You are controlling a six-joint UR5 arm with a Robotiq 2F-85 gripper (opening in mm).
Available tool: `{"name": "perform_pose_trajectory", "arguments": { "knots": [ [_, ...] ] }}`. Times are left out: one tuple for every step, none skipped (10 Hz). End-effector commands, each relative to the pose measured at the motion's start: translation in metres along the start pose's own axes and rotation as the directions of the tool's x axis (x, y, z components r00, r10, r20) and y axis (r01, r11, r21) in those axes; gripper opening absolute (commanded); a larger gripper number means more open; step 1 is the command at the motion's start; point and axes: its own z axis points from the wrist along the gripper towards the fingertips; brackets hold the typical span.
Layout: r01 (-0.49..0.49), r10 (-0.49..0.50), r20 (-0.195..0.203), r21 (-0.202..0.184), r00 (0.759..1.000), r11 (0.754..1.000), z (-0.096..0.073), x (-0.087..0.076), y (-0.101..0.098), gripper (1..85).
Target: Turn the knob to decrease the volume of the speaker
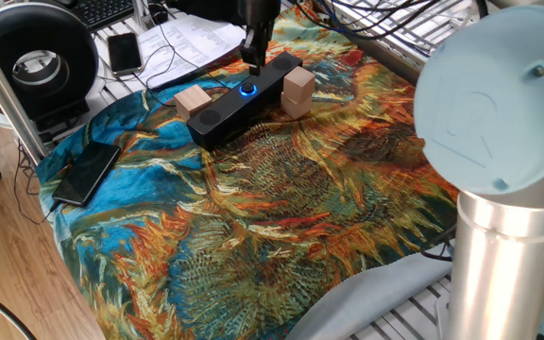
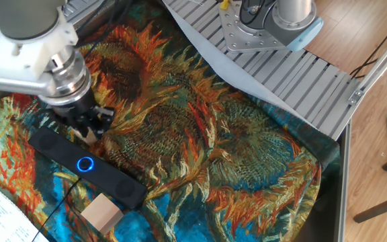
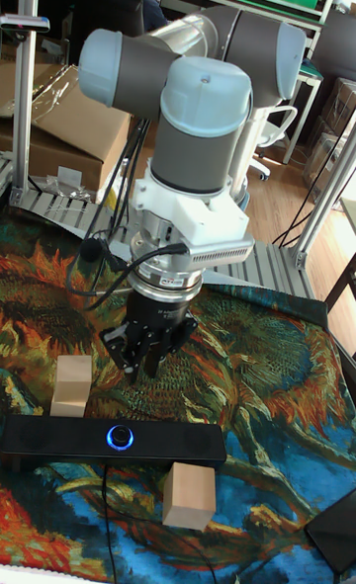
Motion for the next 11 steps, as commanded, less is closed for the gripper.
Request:
{"name": "perform_pose_trajectory", "arguments": {
  "knots": [
    [-0.017, 0.017, 0.019, -0.005, 1.0, 1.0, 0.0, -0.01, -0.003, 31.0],
    [-0.047, 0.046, 0.048, 0.009, 0.998, 0.999, 0.0, -0.018, -0.007, 31.0],
    [-0.086, 0.082, 0.097, 0.041, 0.992, 0.995, -0.001, -0.03, -0.017, 31.0],
    [-0.135, 0.132, 0.106, 0.022, 0.986, 0.991, -0.001, -0.032, -0.013, 31.3],
    [-0.182, 0.179, 0.106, 0.013, 0.978, 0.983, -0.001, -0.032, -0.012, 32.7],
    [-0.202, 0.196, 0.127, 0.031, 0.972, 0.979, -0.002, -0.036, -0.018, 32.7],
    [-0.223, 0.219, 0.135, 0.015, 0.966, 0.975, -0.002, -0.039, -0.016, 32.7],
    [-0.235, 0.235, 0.142, -0.012, 0.962, 0.972, -0.002, -0.042, -0.01, 33.7],
    [-0.226, 0.226, 0.134, -0.015, 0.965, 0.974, -0.002, -0.04, -0.008, 35.0],
    [-0.217, 0.217, 0.113, -0.014, 0.97, 0.976, -0.002, -0.035, -0.007, 35.3],
    [-0.207, 0.206, 0.084, -0.004, 0.975, 0.978, 0.0, -0.028, -0.008, 36.0]
  ]
}}
